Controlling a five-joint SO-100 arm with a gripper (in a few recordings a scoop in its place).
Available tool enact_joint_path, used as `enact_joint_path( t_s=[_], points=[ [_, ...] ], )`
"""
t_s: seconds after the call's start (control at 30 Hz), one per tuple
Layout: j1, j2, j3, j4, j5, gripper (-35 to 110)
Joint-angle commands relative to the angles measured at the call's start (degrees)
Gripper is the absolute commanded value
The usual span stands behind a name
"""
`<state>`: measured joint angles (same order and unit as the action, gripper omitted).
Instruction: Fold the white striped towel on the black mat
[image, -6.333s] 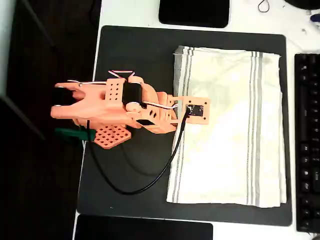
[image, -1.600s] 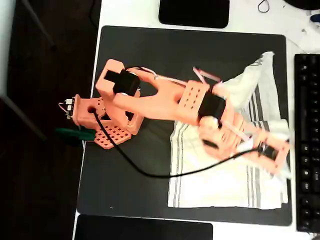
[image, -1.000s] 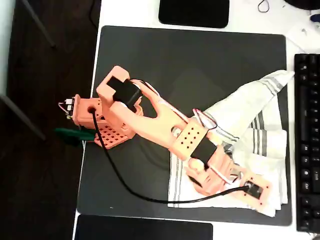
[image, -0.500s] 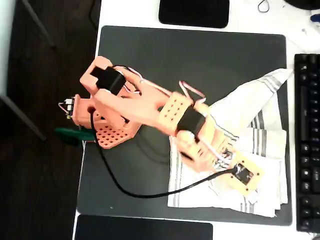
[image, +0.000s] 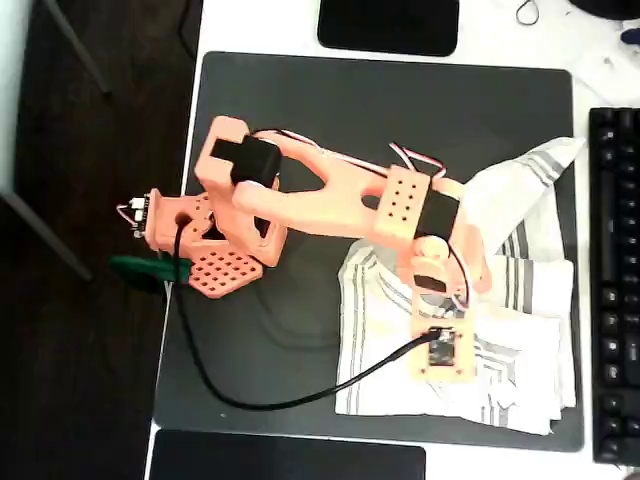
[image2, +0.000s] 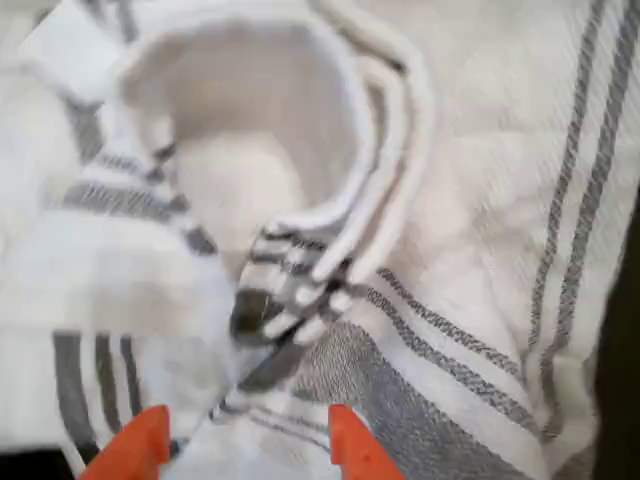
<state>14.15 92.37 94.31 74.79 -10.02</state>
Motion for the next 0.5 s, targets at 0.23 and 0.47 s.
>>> enact_joint_path(
  t_s=[0.23,0.47],
  points=[
    [-0.6,-7.8,3.0,-5.0,3.9,9],
    [-0.1,-4.7,1.1,0.4,-9.8,0]
  ],
)
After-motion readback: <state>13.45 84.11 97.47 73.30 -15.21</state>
